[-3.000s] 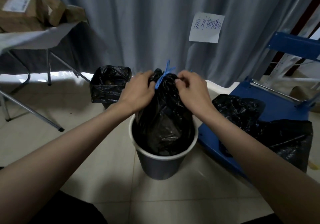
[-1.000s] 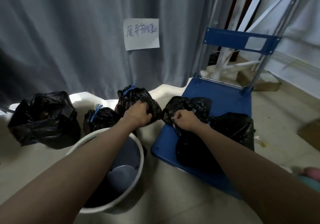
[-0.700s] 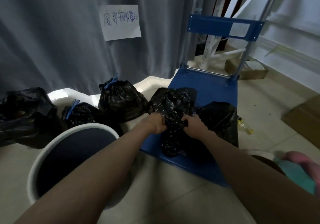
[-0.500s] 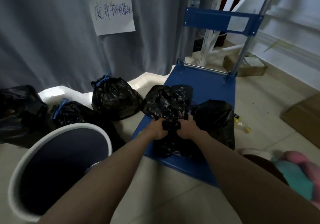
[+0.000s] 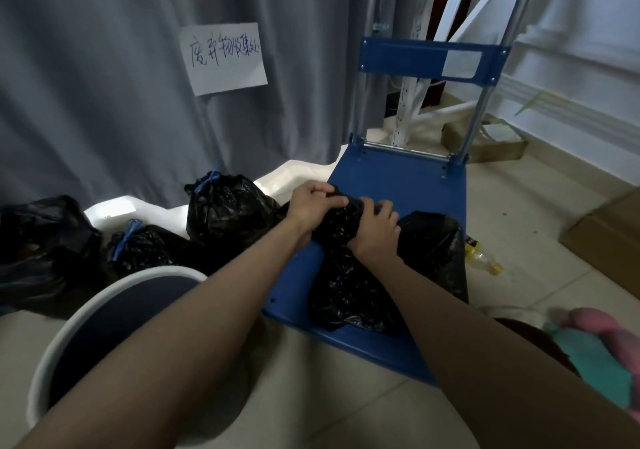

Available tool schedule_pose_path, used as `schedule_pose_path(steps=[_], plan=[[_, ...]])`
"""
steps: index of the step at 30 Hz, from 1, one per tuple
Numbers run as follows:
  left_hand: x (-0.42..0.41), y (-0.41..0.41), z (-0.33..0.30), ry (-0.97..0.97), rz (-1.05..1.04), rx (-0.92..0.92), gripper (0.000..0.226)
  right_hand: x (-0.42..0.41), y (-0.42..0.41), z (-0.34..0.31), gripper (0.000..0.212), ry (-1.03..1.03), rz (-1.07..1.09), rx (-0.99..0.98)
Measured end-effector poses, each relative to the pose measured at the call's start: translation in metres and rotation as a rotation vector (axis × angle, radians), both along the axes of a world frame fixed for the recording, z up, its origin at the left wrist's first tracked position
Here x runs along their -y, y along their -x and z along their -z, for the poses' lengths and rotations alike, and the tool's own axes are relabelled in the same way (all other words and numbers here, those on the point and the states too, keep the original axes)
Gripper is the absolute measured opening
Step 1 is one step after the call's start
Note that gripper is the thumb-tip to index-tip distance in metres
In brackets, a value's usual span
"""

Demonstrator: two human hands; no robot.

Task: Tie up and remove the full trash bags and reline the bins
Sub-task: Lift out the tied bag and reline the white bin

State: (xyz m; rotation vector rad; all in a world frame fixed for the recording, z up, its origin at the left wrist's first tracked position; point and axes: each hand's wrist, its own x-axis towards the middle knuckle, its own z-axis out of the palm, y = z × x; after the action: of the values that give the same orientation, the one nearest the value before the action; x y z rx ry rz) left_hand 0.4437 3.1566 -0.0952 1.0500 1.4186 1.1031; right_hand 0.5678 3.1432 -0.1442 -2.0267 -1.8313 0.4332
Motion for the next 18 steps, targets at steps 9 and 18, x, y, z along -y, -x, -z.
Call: schedule_pose_path(steps=[9, 18], plan=[[0.046, 0.07, -0.136, -0.3, 0.092, 0.102, 0.017, 0.015, 0.053, -0.107, 0.021, -0.191, 0.078, -0.625], [0.118, 0.221, -0.153, -0.387, -0.079, -0.432, 0.072, 0.072, 0.14, -0.186, 0.027, 0.071, -0.181, -1.144]])
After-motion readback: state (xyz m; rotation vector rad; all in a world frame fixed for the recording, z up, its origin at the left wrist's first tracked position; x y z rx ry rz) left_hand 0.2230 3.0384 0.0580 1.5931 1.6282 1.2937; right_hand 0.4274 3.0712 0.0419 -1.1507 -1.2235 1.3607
